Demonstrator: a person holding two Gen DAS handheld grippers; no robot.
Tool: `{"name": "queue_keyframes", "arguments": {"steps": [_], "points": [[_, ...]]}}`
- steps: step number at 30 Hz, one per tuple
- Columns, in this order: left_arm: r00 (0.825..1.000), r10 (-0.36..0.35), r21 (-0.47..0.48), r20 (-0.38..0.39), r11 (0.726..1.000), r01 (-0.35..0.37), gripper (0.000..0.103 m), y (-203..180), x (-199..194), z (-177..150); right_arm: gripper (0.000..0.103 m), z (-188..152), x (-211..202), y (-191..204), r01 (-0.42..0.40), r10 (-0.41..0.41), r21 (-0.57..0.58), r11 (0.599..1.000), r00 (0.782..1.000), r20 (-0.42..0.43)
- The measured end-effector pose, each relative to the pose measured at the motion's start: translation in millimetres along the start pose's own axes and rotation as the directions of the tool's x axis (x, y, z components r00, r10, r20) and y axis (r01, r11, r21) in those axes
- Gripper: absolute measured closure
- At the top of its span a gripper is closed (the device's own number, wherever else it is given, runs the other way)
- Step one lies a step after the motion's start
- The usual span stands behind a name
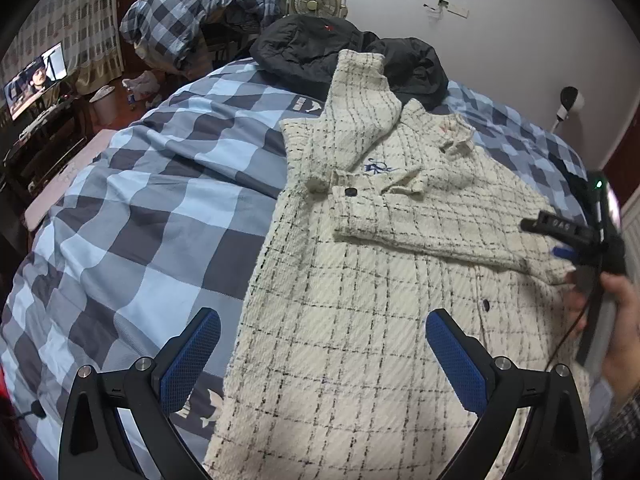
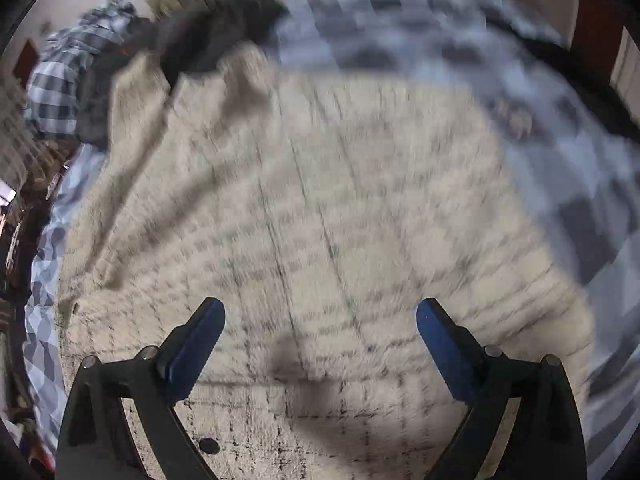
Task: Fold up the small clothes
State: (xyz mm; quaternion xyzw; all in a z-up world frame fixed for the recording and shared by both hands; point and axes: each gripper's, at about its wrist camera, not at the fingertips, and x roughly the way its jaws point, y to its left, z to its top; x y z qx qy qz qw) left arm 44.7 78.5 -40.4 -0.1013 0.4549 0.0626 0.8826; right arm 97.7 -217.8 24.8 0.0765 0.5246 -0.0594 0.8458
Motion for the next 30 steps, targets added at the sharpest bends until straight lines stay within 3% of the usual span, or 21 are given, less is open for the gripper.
{"name": "queue_keyframes", "arguments": {"steps": [2,4,6,7,8,9,11,12,16,19,23,26,30], "points": [[1.000,0.007,0.003,-0.002,1.000,-0.007,0.000,0,0,0,0.008,6,3,-12,0.049,-0.050,-0.016,0.999,0.998,-0.035],[1.000,0.013,0.000,0.001,1.000,-0.013,0.000,2,0,0,0.008,6,16,-38,0.087,-0.082,0.044,0.995,0.990,-0.114],[1.000,0.017,-0.009,-0.001,1.000,-0.017,0.000,4,2,0,0.008,1,31,-75,0.187,-0.168,0.085,0.979,0.967,-0.193],[1.000,0.016,-0.014,-0.005,1.000,-0.016,0.000,5,2,0,0.008,-2,34,-92,0.208,-0.186,0.087,0.974,0.960,-0.209],[1.000,0.015,-0.016,-0.008,1.000,-0.015,0.000,6,3,0,0.009,-5,31,-108,0.176,-0.156,0.090,0.980,0.969,-0.192],[1.000,0.014,-0.016,-0.010,1.000,-0.014,0.000,6,4,0,0.009,-8,25,-122,0.200,-0.183,0.088,0.976,0.968,-0.173],[1.000,0.015,-0.010,-0.009,1.000,-0.015,0.000,5,4,0,0.009,-12,14,-152,0.369,-0.351,0.090,0.925,0.921,-0.172],[1.000,0.017,-0.004,-0.007,1.000,-0.017,0.000,4,4,0,0.009,-14,5,-170,0.396,-0.372,0.131,0.909,0.911,-0.179],[1.000,0.028,0.023,-0.011,0.999,-0.028,0.000,0,4,-2,0.009,-29,-52,-200,0.264,-0.248,0.343,0.902,0.965,-0.090],[0.999,0.030,0.027,-0.011,0.999,-0.030,0.000,-1,4,-2,0.008,-40,-86,-180,0.202,-0.202,0.328,0.923,0.979,-0.036],[0.999,0.032,0.026,-0.002,0.999,-0.032,0.000,1,-1,-5,0.008,-24,-87,-113,0.257,-0.259,0.194,0.947,0.966,-0.014],[0.999,0.033,0.007,0.007,0.999,-0.033,0.000,5,-3,-3,0.008,-8,-59,-66,0.296,-0.297,0.093,0.950,0.955,-0.012],[0.998,0.050,-0.008,0.021,0.999,-0.050,0.000,12,-2,1,0.008,1,1,-8,0.302,-0.300,0.016,0.953,0.950,-0.083]]}}
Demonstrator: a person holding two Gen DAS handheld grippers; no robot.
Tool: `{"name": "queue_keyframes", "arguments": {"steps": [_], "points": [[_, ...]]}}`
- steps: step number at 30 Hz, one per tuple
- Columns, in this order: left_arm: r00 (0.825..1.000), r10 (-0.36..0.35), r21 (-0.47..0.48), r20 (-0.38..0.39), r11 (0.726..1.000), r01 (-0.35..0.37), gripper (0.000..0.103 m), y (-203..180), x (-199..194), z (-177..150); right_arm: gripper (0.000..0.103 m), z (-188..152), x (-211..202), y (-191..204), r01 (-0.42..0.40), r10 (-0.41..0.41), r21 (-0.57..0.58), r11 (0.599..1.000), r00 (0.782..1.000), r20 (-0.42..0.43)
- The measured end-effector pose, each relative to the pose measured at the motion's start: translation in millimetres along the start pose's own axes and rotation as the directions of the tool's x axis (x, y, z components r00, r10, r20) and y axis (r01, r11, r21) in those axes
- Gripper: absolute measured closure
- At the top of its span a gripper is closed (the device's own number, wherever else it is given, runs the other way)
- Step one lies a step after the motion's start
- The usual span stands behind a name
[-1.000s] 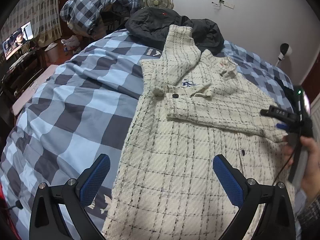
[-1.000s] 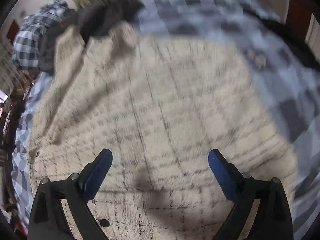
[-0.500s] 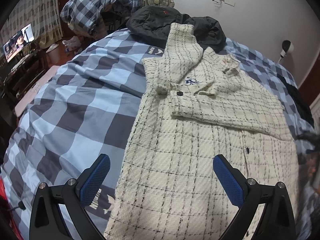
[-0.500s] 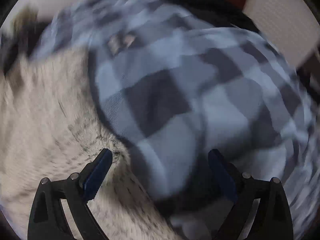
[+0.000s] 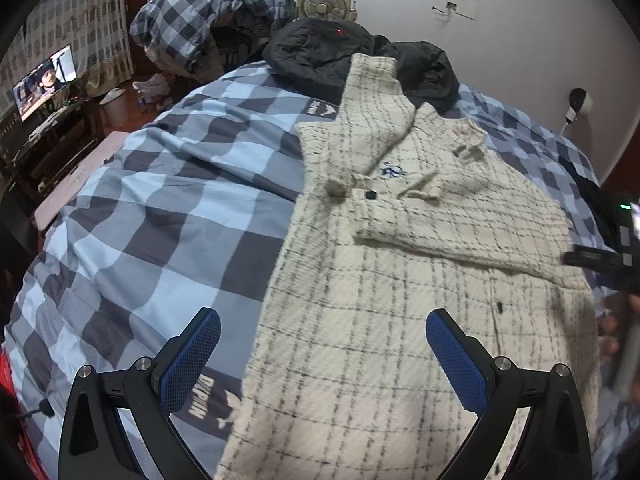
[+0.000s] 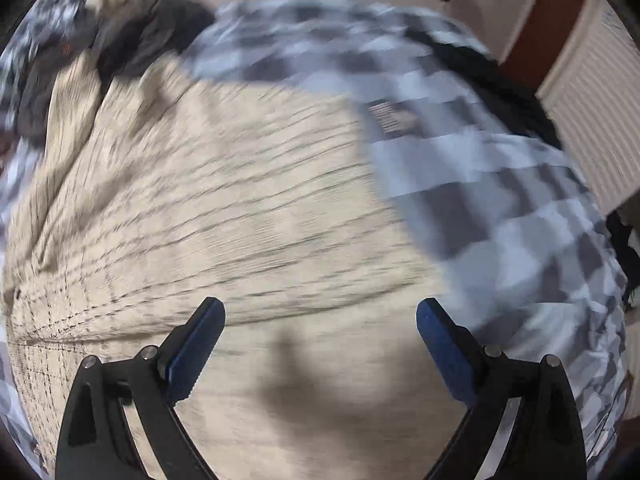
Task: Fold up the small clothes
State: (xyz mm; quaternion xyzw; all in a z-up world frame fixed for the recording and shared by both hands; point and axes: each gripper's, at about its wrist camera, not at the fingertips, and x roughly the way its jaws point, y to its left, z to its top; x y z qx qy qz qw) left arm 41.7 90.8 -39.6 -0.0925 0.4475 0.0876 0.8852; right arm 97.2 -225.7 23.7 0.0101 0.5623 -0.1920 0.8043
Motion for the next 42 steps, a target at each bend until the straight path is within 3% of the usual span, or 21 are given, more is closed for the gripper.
{"name": "queue_keyframes", "arguments": {"steps": [5,7,8,9,10,12,14,17,20,22,24,26,28,32,42], "points": [[0.997,0.079,-0.033,-0.025,0.996,-0.080,0.000,19,15,8,0.008,-14,36,83,-0.058,0.056,-0.023,0.998,0.996,-0.073],[0.997,0.074,-0.068,-0.027,0.995,-0.076,0.000,27,15,11,0.009,-27,36,101,-0.079,0.077,-0.012,0.997,0.993,-0.090],[0.997,0.068,-0.086,-0.022,0.994,-0.070,0.000,31,14,12,0.008,-34,30,108,-0.133,0.132,-0.006,0.991,0.988,-0.083],[0.998,0.064,-0.093,-0.018,0.994,-0.065,0.000,32,13,13,0.008,-37,22,112,-0.204,0.202,-0.008,0.979,0.975,-0.090],[0.998,0.061,-0.095,-0.013,0.994,-0.062,0.000,33,11,13,0.008,-40,13,113,-0.302,0.301,0.000,0.953,0.949,-0.099],[0.998,0.063,-0.089,-0.007,0.994,-0.063,0.000,33,9,13,0.008,-48,-10,105,-0.468,0.470,0.049,0.883,0.877,-0.102],[0.998,0.065,-0.084,-0.007,0.994,-0.065,0.000,32,8,13,0.008,-56,-35,87,-0.524,0.530,0.089,0.847,0.842,-0.095],[0.998,0.063,-0.092,-0.016,0.994,-0.064,0.000,33,8,12,0.008,-74,-68,40,-0.551,0.565,0.159,0.819,0.822,-0.066],[0.998,0.066,-0.093,-0.020,0.993,-0.067,0.000,33,8,11,0.008,-103,-91,-2,-0.528,0.541,0.177,0.830,0.840,-0.030],[0.997,0.071,-0.085,-0.019,0.994,-0.072,0.000,32,8,10,0.008,-124,-97,-22,-0.472,0.479,0.146,0.870,0.877,-0.020],[0.996,0.087,-0.066,-0.014,0.994,-0.087,0.000,30,8,9,0.008,-144,-94,-35,-0.364,0.370,0.119,0.924,0.929,-0.030],[0.995,0.102,-0.048,-0.011,0.994,-0.102,0.000,27,9,7,0.008,-156,-83,-44,-0.284,0.293,0.127,0.950,0.954,-0.057],[0.994,0.110,-0.033,-0.009,0.993,-0.111,0.000,24,10,5,0.008,-157,-70,-46,-0.287,0.305,0.161,0.944,0.947,-0.102],[0.992,0.127,0.015,-0.006,0.992,-0.127,0.000,15,12,3,0.008,-144,-43,-37,-0.409,0.454,0.236,0.882,0.872,-0.184],[0.993,0.109,0.116,-0.043,0.988,-0.103,0.000,-8,19,-4,0.008,-139,-43,-25,-0.382,0.402,0.154,0.911,0.907,-0.128]]}}
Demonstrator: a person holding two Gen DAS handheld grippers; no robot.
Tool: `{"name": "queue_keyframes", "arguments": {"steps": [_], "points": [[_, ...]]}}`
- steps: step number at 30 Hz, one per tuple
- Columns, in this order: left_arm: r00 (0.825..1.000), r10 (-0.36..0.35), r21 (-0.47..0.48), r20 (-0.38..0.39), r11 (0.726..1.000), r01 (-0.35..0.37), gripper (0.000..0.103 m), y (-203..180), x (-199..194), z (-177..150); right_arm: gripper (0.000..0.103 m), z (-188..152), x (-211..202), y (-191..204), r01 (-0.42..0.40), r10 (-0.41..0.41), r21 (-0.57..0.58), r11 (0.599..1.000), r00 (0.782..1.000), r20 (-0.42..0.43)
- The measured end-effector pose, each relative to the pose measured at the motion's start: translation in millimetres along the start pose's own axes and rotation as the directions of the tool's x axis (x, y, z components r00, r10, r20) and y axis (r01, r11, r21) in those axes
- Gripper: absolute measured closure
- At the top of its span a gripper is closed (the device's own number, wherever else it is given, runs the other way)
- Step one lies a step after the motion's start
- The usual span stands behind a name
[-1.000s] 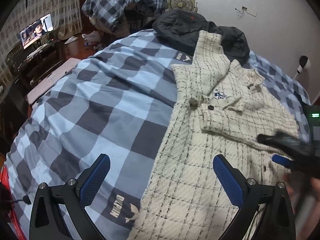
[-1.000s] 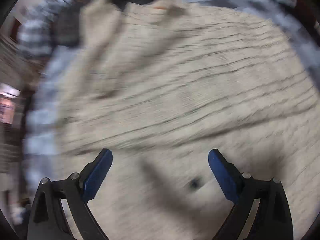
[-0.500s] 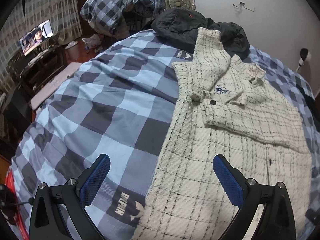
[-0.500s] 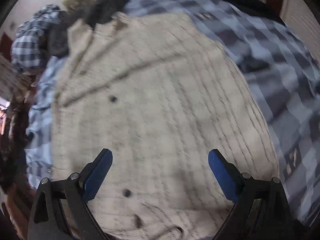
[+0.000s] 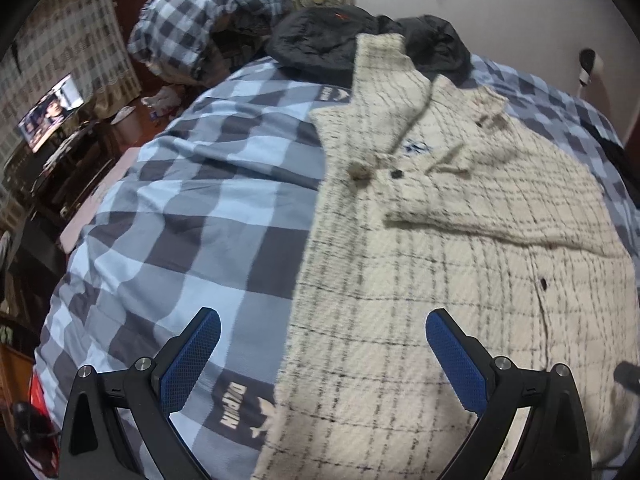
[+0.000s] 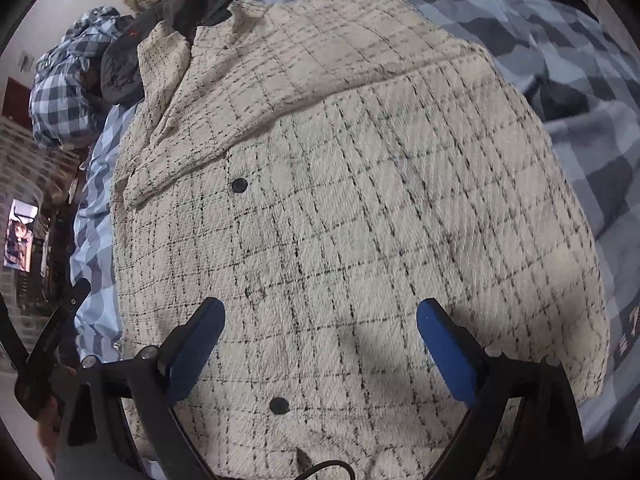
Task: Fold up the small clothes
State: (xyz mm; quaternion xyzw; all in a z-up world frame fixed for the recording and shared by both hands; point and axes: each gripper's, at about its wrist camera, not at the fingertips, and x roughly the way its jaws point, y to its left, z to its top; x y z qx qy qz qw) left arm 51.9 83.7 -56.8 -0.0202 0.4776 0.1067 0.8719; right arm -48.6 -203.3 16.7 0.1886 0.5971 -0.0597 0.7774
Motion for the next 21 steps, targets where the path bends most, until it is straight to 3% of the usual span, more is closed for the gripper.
{"name": "queue_keyframes", "arguments": {"steps": [4,6,8,13,17,21], "points": [[0.999,-0.031,0.033,-0.038,0.999,0.032,0.000,-11,1,0,0.008,4,1,-4,0.030,-0.029,-0.018,0.999,0.999,0.036],[0.994,-0.073,-0.003,-0.081,0.997,0.073,0.000,-10,7,-1,0.008,7,1,-7,0.046,-0.045,-0.017,0.999,0.997,0.061],[0.989,-0.071,-0.040,-0.126,0.997,0.067,0.000,-7,15,-3,0.008,11,2,-11,0.069,-0.067,-0.025,0.997,0.994,0.092],[0.992,-0.060,-0.073,-0.115,0.996,0.052,0.000,-7,11,-4,0.008,39,-3,3,0.141,-0.126,-0.092,0.986,0.980,0.152],[0.990,-0.099,-0.120,-0.100,0.989,0.087,0.000,-4,4,-2,0.008,89,-9,65,0.159,-0.114,-0.191,0.969,0.968,0.225],[0.991,-0.064,-0.181,-0.116,0.983,0.042,0.000,9,6,-2,0.008,163,13,170,0.061,-0.019,-0.339,0.939,0.992,0.126]]}}
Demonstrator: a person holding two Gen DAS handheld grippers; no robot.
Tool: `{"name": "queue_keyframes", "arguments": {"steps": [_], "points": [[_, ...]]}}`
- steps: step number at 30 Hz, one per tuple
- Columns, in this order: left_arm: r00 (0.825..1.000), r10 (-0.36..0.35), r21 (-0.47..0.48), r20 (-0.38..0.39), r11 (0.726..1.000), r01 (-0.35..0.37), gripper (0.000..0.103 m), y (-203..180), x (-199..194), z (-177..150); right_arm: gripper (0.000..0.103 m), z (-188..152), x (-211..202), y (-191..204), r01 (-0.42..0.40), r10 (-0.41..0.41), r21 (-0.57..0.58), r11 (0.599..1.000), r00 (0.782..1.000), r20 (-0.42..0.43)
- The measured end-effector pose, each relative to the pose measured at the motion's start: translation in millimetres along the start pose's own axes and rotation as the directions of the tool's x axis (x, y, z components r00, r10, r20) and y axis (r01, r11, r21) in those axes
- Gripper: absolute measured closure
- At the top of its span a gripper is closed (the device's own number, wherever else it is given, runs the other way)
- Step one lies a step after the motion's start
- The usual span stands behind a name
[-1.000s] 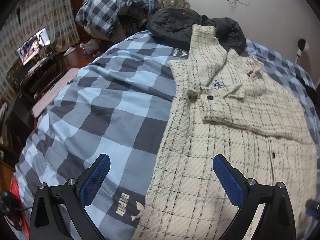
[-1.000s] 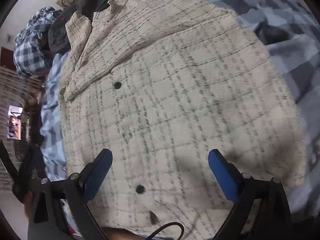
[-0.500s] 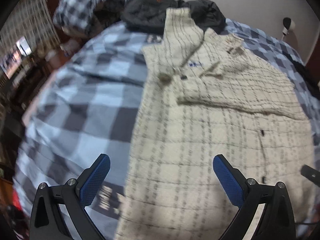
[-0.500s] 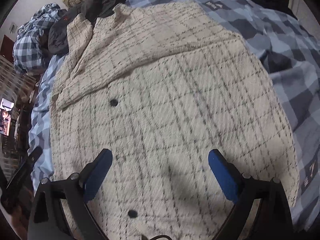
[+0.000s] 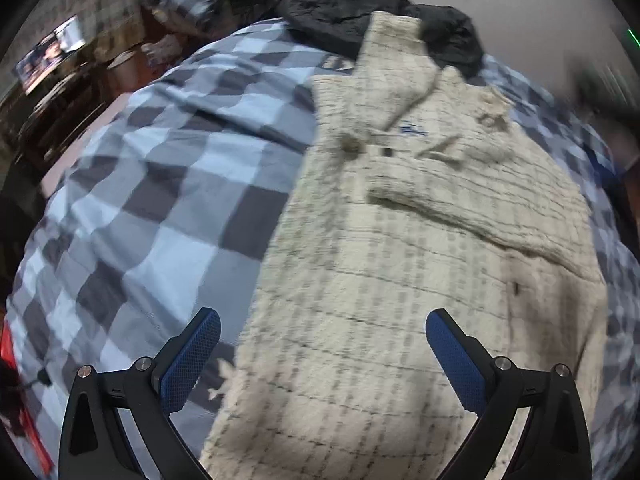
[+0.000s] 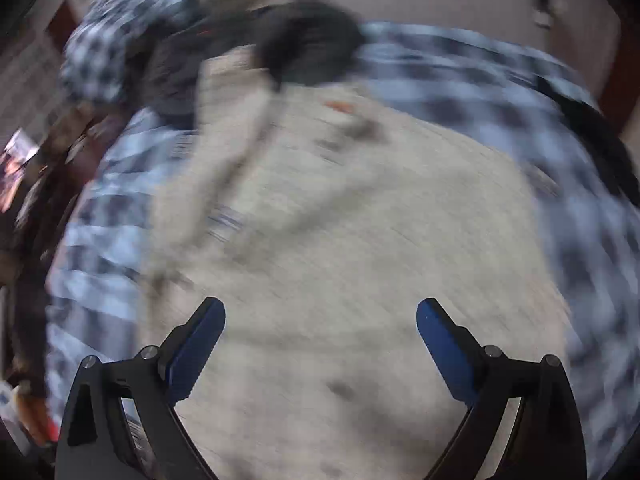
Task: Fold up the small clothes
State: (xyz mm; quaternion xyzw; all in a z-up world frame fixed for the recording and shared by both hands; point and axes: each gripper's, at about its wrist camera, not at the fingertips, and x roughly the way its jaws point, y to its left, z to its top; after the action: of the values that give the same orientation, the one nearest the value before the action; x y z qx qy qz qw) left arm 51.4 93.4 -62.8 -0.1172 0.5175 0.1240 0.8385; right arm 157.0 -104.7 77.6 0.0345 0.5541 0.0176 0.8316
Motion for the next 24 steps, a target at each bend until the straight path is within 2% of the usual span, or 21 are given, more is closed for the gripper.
{"name": "queue_keyframes", "arguments": {"steps": [2,4,5,7,9,12,15,17,18,20,21,22,23,24], "points": [[0.997,0.078,-0.076,-0.023,0.994,-0.080,0.000,17,6,0,0.008,46,23,34,-0.047,0.047,-0.045,0.998,0.999,-0.014],[0.993,0.093,-0.175,-0.067,0.979,-0.104,0.000,38,14,-1,0.008,80,52,69,-0.017,0.015,-0.101,0.995,1.000,-0.019],[0.991,0.092,-0.248,-0.094,0.962,-0.113,0.000,54,19,-1,0.008,92,68,88,0.006,-0.008,-0.129,0.992,1.000,-0.016],[0.987,0.097,-0.336,-0.126,0.932,-0.135,0.000,74,24,-3,0.008,109,102,121,0.062,-0.070,-0.179,0.982,0.997,-0.039],[0.986,0.095,-0.386,-0.138,0.911,-0.142,0.000,84,26,-7,0.008,112,132,145,0.094,-0.107,-0.192,0.977,0.993,-0.057],[0.988,0.075,-0.400,-0.138,0.908,-0.124,0.000,84,29,-11,0.008,113,171,166,0.133,-0.141,-0.138,0.981,0.989,-0.050],[0.989,-0.012,-0.417,-0.146,0.907,-0.051,0.000,82,34,-11,0.008,112,198,164,0.247,-0.249,-0.043,0.968,0.968,-0.027],[0.985,-0.043,-0.429,-0.166,0.903,-0.033,0.000,81,40,-13,0.011,105,209,156,0.242,-0.241,0.017,0.970,0.970,-0.038],[0.983,-0.048,-0.433,-0.175,0.901,-0.033,0.000,82,42,-14,0.026,99,215,152,0.229,-0.227,0.026,0.973,0.972,-0.057],[0.983,-0.059,-0.451,-0.173,0.892,-0.026,0.000,84,42,-15,0.044,91,219,151,0.244,-0.245,-0.023,0.970,0.967,-0.064],[0.984,-0.067,-0.463,-0.167,0.886,-0.018,0.000,86,41,-15,0.066,88,212,152,0.237,-0.240,-0.059,0.970,0.970,-0.044],[0.984,-0.080,-0.481,-0.156,0.877,-0.005,0.000,88,40,-16,0.081,86,205,152,0.232,-0.235,-0.079,0.969,0.972,-0.028],[0.985,-0.103,-0.515,-0.135,0.857,0.019,0.000,93,38,-17,0.086,84,194,150,0.217,-0.219,-0.092,0.972,0.976,-0.016],[0.986,-0.120,-0.543,-0.119,0.839,0.036,0.000,97,36,-19,0.088,84,183,149,0.203,-0.204,-0.091,0.975,0.979,-0.003]]}}
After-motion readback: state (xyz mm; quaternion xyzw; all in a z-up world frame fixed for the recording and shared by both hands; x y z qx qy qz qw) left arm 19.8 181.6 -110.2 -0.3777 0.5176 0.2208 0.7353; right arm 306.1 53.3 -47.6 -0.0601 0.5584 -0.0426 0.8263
